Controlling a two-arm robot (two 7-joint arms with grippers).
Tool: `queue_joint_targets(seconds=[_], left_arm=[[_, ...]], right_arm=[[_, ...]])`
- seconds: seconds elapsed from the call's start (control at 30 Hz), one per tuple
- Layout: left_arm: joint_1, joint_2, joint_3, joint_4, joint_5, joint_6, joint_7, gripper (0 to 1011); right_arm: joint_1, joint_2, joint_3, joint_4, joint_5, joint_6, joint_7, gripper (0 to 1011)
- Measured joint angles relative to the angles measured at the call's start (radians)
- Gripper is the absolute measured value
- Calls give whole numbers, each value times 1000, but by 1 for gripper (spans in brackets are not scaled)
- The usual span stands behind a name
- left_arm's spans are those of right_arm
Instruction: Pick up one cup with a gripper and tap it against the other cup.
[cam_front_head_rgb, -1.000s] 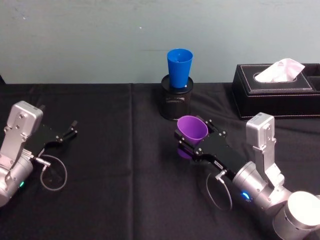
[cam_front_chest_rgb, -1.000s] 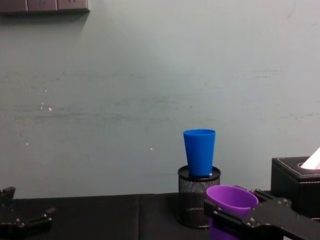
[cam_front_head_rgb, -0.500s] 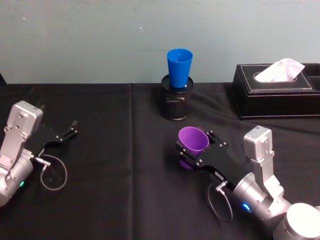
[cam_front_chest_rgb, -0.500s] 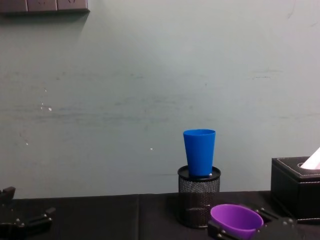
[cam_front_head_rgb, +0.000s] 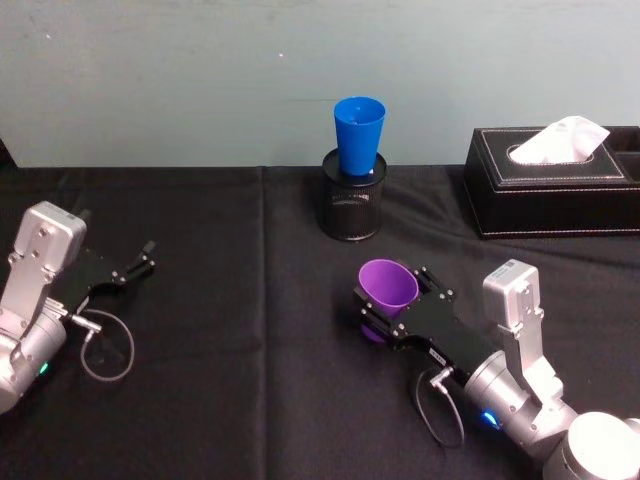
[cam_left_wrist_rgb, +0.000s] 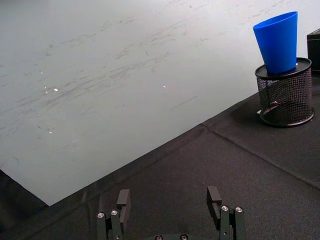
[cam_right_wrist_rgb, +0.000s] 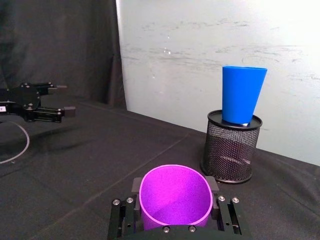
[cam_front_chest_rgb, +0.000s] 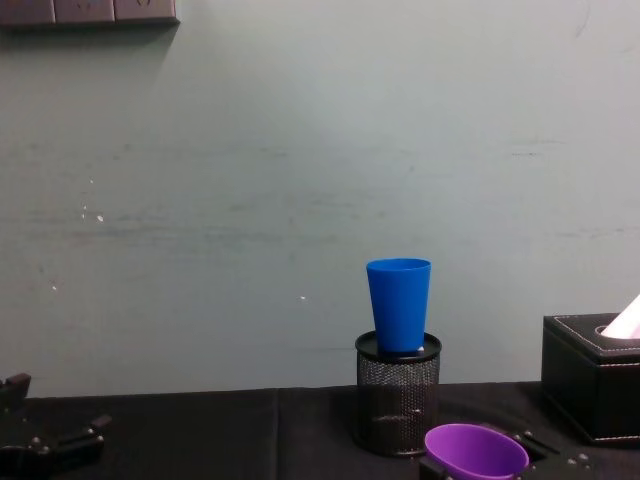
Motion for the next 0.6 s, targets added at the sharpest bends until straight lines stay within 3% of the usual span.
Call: queue_joint_targets(seconds=[0.5,0.6], left_arm=[[0,0,0,0,0,0,0,1000],[0,0,0,0,0,0,0,1000]], right_arm=[[2,-7,4,9,-4,-5,-1,751],[2,-6,4,9,-4,-5,0,805]])
